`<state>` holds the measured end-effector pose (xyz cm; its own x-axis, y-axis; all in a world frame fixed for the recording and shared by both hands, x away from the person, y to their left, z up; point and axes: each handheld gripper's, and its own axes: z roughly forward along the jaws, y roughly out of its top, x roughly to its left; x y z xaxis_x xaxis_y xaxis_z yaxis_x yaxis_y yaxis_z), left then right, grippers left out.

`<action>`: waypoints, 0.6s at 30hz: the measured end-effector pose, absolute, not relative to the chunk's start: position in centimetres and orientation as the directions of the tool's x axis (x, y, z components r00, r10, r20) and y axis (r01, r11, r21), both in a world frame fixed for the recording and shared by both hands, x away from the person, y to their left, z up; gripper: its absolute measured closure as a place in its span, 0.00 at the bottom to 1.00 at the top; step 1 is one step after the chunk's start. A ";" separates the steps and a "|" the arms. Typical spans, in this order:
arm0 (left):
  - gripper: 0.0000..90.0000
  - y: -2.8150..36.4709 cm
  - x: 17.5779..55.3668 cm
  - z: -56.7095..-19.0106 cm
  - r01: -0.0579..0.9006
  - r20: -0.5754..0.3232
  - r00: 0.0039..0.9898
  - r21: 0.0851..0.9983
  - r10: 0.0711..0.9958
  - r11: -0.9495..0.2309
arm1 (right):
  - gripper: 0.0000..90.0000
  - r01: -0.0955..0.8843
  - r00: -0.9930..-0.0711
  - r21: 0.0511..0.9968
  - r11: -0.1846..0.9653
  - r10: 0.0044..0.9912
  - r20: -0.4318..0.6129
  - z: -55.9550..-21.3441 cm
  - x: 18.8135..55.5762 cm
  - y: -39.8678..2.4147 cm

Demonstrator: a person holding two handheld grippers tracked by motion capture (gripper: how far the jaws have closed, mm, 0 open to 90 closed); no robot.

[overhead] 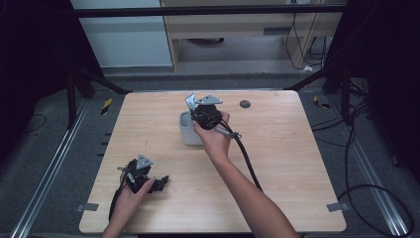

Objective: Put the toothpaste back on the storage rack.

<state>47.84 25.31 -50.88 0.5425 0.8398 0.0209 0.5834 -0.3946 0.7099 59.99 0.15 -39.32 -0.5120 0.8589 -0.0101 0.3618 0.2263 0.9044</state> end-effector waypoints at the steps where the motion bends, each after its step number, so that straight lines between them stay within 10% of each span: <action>1: 0.00 25.3 47.8 -50.9 0.583 0.021 0.543 0.710 0.840 -0.395 | 0.74 0.361 -0.514 0.904 0.229 0.858 -0.012 -39.2 59.8 0.0; 18: 0.00 25.3 47.8 -50.9 0.583 0.021 0.542 0.710 0.840 -0.395 | 0.64 0.375 -0.539 0.897 0.236 0.842 0.004 -38.0 58.9 -1.3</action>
<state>47.84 25.31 -50.88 0.5424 0.8399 0.0211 0.5833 -0.3945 0.7100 58.90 -1.29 -37.99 -0.5392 0.8422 0.0041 0.3748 0.2356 0.8967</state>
